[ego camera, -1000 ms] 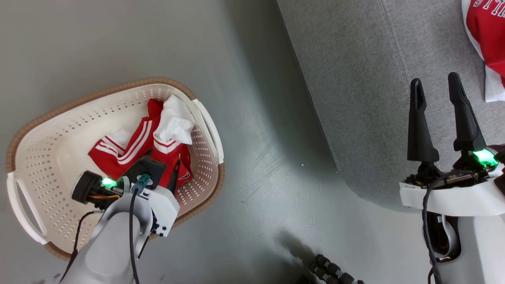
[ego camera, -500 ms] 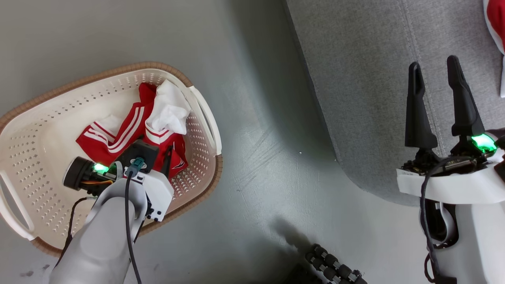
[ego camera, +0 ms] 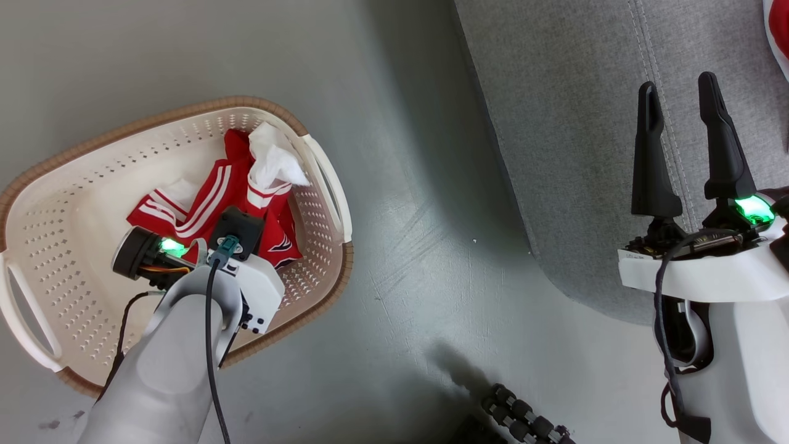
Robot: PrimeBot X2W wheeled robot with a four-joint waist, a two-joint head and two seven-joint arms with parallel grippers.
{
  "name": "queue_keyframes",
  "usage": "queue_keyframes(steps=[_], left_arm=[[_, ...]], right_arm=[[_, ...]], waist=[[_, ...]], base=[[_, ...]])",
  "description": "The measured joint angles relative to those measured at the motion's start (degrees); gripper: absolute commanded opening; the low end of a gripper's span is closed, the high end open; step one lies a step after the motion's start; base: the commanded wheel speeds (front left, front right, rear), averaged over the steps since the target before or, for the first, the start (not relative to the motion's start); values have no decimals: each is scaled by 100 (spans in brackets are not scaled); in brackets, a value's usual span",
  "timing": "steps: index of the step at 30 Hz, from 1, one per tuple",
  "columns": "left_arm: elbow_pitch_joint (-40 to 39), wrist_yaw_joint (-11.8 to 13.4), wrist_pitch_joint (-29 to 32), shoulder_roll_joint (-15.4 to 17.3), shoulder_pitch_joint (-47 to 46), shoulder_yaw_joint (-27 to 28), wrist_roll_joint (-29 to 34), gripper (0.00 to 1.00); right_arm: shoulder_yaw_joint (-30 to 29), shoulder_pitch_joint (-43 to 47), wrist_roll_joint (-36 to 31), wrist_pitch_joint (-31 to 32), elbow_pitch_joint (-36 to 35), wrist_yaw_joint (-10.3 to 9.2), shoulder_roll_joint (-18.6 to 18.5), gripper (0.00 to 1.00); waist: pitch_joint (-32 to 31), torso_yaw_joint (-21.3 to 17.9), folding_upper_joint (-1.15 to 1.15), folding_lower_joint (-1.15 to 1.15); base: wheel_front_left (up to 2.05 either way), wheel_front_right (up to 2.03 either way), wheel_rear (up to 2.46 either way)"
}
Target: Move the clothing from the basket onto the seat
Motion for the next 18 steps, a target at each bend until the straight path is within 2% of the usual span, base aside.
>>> queue_keyframes(steps=[18], left_arm=[[-644, 63, -196, -5, 24, 186, -158, 0]], right_arm=[[-120, -203, -21, -8, 105, 0, -1, 100]], waist=[[-448, 231, 0, 0]], base=[[0, 0, 0]])
